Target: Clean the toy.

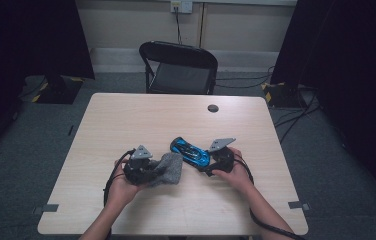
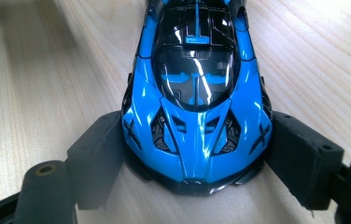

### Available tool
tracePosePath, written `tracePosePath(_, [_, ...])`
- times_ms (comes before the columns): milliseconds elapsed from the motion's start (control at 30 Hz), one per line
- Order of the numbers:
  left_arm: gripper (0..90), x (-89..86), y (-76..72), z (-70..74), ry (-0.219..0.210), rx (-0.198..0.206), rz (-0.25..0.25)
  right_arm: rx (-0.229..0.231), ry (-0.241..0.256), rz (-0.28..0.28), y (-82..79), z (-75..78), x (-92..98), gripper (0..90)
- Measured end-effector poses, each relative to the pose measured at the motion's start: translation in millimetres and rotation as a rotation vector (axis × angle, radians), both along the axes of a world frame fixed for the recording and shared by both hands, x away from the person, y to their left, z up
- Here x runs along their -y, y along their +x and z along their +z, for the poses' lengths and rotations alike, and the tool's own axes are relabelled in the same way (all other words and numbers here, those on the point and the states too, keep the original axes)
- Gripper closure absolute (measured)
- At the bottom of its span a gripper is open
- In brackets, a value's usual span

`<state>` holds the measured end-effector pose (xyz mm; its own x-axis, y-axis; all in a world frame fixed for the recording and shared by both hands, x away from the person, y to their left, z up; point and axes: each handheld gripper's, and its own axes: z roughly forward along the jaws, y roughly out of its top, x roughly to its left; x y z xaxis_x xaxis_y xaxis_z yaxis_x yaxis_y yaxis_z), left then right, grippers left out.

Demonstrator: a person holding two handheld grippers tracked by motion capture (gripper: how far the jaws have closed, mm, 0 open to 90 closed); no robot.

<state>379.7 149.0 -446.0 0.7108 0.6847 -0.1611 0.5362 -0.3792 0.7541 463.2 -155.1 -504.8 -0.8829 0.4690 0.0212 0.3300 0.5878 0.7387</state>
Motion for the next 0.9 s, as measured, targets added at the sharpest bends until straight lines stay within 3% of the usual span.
tracePosePath(167, [75.4, 12.0, 11.4, 0.7, 0.000, -0.016, -0.017, 0.000, 0.000, 0.000, 0.0, 0.0, 0.0, 23.0])
tracePosePath(300, [75.5, 25.7, 21.7, 2.6, 0.025, 0.003, -0.027, 0.000, 0.000, 0.000, 0.0, 0.0, 0.0, 23.0])
tracePosePath(467, [75.4, 57.7, 41.3, 10.8, 0.053, 0.013, -0.061, 0.001, 0.000, 0.001, 0.0, 0.0, 0.0, 23.0])
tracePosePath(500, [75.4, 57.7, 41.3, 10.8, 0.053, 0.013, -0.061, 0.000, -0.001, 0.001, 0.0, 0.0, 0.0, 23.0])
tracePosePath(600, [75.4, 81.4, 55.2, 14.5, 0.095, 0.011, -0.089, 0.003, -0.001, 0.001, 0.0, 0.0, 0.1, 23.0])
tracePosePath(633, [75.4, 81.4, 55.2, 14.5, 0.095, 0.011, -0.089, 0.003, -0.002, 0.000, -0.1, 0.0, 0.1, 23.1])
tracePosePath(667, [75.4, 93.6, 62.2, 14.1, 0.146, 0.009, -0.094, 0.004, -0.002, 0.000, -0.1, 0.1, 0.1, 23.1])
tracePosePath(800, [75.3, 109.2, 71.2, 11.4, 0.160, -0.003, -0.102, 0.006, -0.002, 0.001, 0.0, 0.0, 0.1, 23.1])
tracePosePath(833, [75.3, 112.7, 72.7, 10.1, 0.173, -0.004, -0.100, 0.006, -0.002, 0.001, 0.0, 0.0, 0.1, 23.1])
tracePosePath(867, [75.2, 120.7, 76.2, 5.0, 0.223, -0.011, -0.101, 0.006, -0.002, 0.001, 0.0, 0.0, 0.1, 23.1])
tracePosePath(900, [75.2, 120.7, 76.2, 5.0, 0.223, -0.011, -0.101, 0.006, -0.002, 0.001, 0.0, 0.0, 0.1, 23.1])
